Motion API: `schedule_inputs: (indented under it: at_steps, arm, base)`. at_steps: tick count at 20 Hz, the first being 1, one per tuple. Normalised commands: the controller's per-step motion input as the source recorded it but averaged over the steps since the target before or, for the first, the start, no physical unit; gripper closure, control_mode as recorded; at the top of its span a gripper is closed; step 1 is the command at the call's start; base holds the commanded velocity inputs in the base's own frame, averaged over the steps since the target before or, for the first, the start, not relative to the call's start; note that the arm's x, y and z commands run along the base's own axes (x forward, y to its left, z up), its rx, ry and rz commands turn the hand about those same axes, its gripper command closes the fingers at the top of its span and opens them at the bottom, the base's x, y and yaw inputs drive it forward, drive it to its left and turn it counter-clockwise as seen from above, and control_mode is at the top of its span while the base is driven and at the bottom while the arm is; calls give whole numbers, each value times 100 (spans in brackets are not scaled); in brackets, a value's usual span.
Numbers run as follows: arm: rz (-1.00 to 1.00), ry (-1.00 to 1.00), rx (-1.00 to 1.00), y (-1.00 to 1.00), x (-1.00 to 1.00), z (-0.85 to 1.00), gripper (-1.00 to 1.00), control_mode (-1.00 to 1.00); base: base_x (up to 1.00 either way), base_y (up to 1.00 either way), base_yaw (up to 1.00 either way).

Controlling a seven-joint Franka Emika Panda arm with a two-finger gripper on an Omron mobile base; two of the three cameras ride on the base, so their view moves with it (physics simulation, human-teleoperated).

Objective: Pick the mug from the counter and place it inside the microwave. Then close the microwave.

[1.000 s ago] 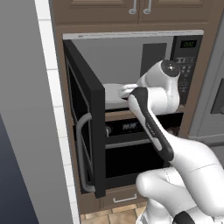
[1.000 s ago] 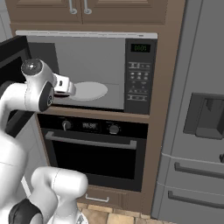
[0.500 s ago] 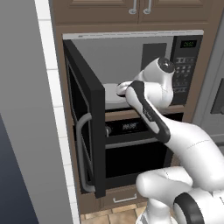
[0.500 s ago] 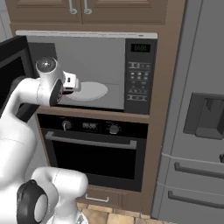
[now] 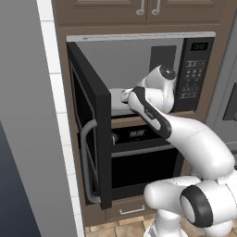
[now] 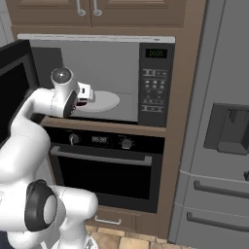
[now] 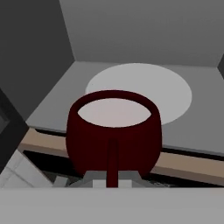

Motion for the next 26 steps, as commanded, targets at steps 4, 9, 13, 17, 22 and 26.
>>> schedule_inputs:
  at_steps: [4,9,13,17,22,26]
  arm:
    - [0,0,-6,0,51,-12,100,-100]
    - [0,1,-7,0,50,-16,100,-100]
    - [0,0,-2,0,36,-17,100,-100]
    - [0,0,0,0,28,-29,100,-100]
    - [0,0,0,0,29,-20,100,-100]
    - [0,0,0,0,25,-5,100,-100]
  base:
    - [0,0,0]
    - [0,0,0]
    - [0,0,0]
    - [0,0,0]
    - [0,0,0]
    - [0,0,0]
